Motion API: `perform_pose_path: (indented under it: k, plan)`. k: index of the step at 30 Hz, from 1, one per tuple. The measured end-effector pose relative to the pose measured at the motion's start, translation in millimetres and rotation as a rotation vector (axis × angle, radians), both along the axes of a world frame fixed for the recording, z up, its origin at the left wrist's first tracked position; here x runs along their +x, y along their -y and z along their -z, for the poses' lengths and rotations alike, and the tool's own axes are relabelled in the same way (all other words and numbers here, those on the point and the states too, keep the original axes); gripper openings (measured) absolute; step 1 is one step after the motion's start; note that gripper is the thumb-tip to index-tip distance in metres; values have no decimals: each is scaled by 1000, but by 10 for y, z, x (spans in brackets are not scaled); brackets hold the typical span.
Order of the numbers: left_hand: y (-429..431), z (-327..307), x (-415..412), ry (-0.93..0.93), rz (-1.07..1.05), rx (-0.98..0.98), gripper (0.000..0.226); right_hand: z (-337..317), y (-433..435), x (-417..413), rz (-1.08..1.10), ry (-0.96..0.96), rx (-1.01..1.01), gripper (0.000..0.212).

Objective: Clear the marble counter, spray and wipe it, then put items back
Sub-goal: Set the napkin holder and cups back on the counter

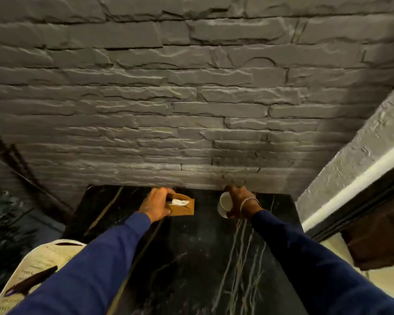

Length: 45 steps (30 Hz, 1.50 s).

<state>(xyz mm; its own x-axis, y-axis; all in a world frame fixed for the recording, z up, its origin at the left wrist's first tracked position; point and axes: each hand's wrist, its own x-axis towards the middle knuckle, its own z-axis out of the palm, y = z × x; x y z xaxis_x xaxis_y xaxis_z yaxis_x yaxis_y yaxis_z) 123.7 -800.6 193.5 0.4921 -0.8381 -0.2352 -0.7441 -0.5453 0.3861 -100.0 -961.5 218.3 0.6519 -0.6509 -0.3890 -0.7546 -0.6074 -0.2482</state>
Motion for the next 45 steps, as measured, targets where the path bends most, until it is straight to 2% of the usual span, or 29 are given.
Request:
perform_pose_path:
  k: [7, 17, 25, 33, 35, 38, 39, 41, 45]
  plan:
    - [359, 410, 239, -1, -76, 77, 58, 513, 259, 538, -8, -39, 22, 78]
    - [505, 727, 424, 54, -79, 104, 56, 944, 175, 972, 325, 154, 40, 77]
    - [579, 800, 542, 123, -10, 99, 46, 1028, 128, 1120, 344, 157, 35, 73]
    - [607, 877, 603, 166, 49, 110, 48, 1071, 42, 1167, 292, 135, -7, 71]
    - [616, 880, 626, 159, 65, 142, 61, 1035, 18, 1142, 299, 116, -19, 77]
    - [537, 849, 607, 154, 62, 131, 108, 943, -70, 1073, 354, 125, -24, 96]
    - [437, 800, 574, 161, 40, 80, 115, 893, -154, 1051, 352, 147, -49, 99]
    - [271, 691, 497, 199, 24, -43, 114, 820, -296, 1010, 329, 245, -139, 92]
    - [-520, 378, 406, 251, -73, -178, 91, 451, -933, 1133, 81, 542, -234, 48]
